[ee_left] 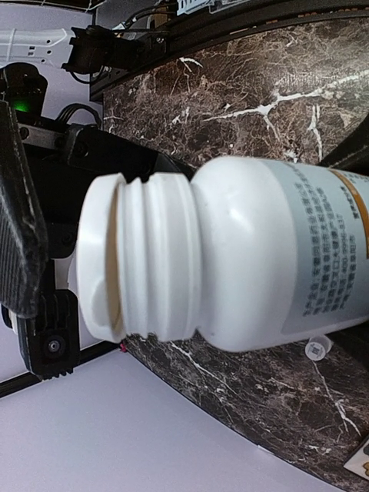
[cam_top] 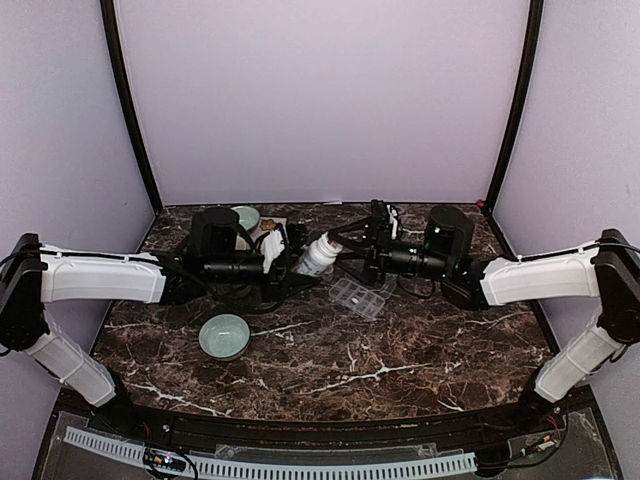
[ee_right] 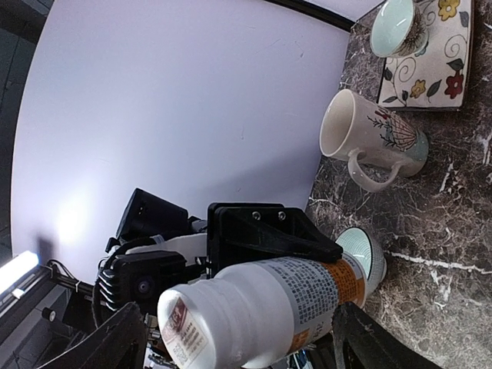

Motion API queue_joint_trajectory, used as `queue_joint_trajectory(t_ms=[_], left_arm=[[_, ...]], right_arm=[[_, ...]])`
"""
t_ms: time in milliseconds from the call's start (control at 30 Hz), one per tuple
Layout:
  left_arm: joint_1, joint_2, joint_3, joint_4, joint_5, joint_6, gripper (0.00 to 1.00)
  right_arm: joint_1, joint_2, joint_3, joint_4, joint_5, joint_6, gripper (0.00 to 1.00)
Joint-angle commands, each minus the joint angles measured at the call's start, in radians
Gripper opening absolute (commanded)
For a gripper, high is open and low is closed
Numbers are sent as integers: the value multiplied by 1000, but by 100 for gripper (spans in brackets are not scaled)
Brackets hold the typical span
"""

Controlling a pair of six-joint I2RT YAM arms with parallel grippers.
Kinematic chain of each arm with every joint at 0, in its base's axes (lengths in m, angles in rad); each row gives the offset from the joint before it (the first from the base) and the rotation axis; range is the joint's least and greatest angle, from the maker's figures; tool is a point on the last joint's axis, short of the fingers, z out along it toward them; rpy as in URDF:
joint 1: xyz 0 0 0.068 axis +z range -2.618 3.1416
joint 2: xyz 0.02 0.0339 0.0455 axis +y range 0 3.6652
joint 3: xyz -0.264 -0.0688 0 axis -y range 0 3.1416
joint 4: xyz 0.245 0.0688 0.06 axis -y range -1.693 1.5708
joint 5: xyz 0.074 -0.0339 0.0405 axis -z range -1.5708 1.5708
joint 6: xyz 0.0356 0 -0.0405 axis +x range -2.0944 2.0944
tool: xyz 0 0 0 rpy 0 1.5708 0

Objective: Sort the pills into containers
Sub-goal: Hold the lid of the pill bottle.

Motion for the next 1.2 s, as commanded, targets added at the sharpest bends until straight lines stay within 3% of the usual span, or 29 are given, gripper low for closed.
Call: queue_joint_trajectory(t_ms=[0,333,1167], left_arm=[[-6,-1,46,-19,10,26,24],[-12,0,62,-41,-6,47,24],[-11,-6,43,-37,-13,44,24]], right_arm=[[15,9,50,-23,-15,-46,84],[28,17,70,-99,-13,-96,83],[24,-41,33,-12,-28,-78,84]])
